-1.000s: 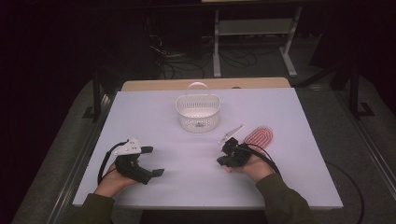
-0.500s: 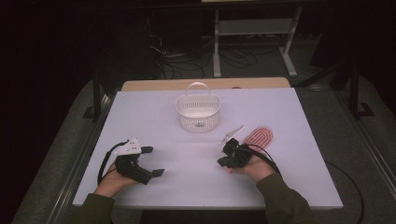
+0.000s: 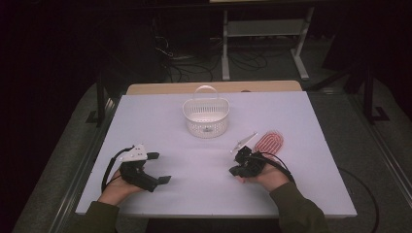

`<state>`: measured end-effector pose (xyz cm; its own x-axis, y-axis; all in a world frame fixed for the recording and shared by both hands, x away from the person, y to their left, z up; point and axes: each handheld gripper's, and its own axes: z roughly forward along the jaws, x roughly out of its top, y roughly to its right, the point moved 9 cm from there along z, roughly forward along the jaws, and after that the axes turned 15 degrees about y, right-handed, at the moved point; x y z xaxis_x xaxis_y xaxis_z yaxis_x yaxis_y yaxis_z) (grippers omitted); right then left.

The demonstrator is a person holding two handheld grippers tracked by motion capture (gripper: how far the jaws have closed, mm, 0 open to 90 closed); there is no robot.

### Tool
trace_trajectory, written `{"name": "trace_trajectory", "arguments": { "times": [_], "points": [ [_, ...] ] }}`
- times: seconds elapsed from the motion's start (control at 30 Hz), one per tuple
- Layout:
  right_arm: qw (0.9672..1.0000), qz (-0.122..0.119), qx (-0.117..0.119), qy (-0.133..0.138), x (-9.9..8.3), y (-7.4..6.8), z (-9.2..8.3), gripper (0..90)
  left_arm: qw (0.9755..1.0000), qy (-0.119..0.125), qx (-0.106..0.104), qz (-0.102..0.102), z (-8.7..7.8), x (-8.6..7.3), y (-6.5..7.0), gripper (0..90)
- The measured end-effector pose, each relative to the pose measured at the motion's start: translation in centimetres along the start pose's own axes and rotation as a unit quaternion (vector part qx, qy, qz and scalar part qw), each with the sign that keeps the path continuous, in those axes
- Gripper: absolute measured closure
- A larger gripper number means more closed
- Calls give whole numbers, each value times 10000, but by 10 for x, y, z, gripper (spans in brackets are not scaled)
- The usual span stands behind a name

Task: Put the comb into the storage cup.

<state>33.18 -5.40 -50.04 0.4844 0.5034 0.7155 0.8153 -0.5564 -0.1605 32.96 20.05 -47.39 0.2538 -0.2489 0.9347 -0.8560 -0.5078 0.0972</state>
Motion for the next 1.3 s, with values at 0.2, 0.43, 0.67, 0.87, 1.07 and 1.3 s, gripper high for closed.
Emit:
{"name": "trace_trajectory", "arguments": {
  "times": [0.2, 0.43, 0.67, 0.87, 1.07, 1.3],
  "points": [
    [10000, 25, 9, -41, -4, -2, -3, 894, 10000, -6, -4, 14, 0, 0, 0, 6],
    [9999, 39, 29, -90, -8, -3, -6, 894, 10000, 9, 10, -2, -1, 0, -1, 6],
    [9999, 26, 13, -115, -16, -5, -14, 894, 10000, 3, 15, 10, -1, 0, 0, 6],
    [9999, 51, 7, -130, -21, -7, -17, 894, 10000, -8, 12, 23, -1, 0, 0, 6],
    [9998, 84, -9, -201, -28, -8, -22, 894, 10000, 8, 19, 6, -1, 1, 0, 6],
    [9997, 89, -35, -243, -35, -7, -28, 894, 10000, 10, 35, 12, -1, 1, 0, 6]
  ]
}}
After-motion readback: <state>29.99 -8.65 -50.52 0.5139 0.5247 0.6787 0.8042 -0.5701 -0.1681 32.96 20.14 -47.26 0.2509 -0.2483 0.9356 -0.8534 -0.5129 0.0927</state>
